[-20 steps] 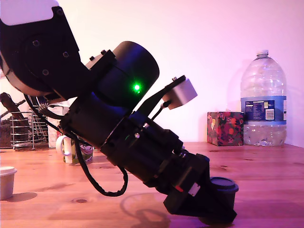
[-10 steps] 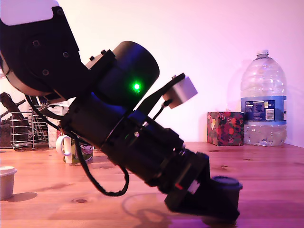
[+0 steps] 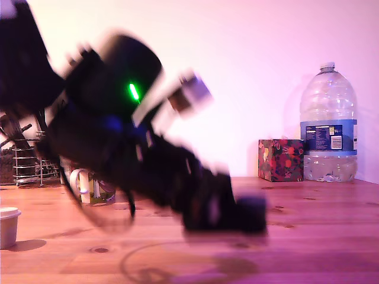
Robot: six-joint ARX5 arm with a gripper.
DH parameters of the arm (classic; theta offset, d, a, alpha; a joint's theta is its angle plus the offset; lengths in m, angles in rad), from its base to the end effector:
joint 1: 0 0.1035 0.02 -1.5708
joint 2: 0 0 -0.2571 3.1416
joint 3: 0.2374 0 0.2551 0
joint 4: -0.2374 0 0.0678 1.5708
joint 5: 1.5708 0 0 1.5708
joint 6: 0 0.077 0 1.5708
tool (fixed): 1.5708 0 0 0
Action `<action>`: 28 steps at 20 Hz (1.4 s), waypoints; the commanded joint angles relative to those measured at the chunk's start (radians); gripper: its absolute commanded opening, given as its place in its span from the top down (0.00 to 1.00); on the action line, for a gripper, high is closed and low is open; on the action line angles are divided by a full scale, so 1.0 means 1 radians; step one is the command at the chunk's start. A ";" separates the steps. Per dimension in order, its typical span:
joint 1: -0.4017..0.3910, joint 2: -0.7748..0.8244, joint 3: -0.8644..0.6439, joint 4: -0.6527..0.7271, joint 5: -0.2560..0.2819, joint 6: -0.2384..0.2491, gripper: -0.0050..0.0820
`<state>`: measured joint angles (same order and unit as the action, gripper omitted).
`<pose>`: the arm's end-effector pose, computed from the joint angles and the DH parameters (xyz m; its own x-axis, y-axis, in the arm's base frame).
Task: Pick up the coffee capsules from the table one by one and drop them inside the nearest coffee cup
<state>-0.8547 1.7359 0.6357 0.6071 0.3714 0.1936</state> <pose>0.2094 -0.2832 0.0973 0.2650 -0.8574 -0.4411 0.9555 0.2949 0.0009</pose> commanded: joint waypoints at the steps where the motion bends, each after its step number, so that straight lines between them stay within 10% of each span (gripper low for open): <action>1: 0.020 -0.049 -0.029 0.004 -0.021 -0.021 0.84; 24: 0.646 -0.463 -0.058 -0.241 -0.068 -0.082 0.84; 28: 0.666 -0.463 -0.058 -0.225 -0.154 -0.101 0.84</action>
<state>-0.1875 1.2778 0.5953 0.3683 0.2317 0.1024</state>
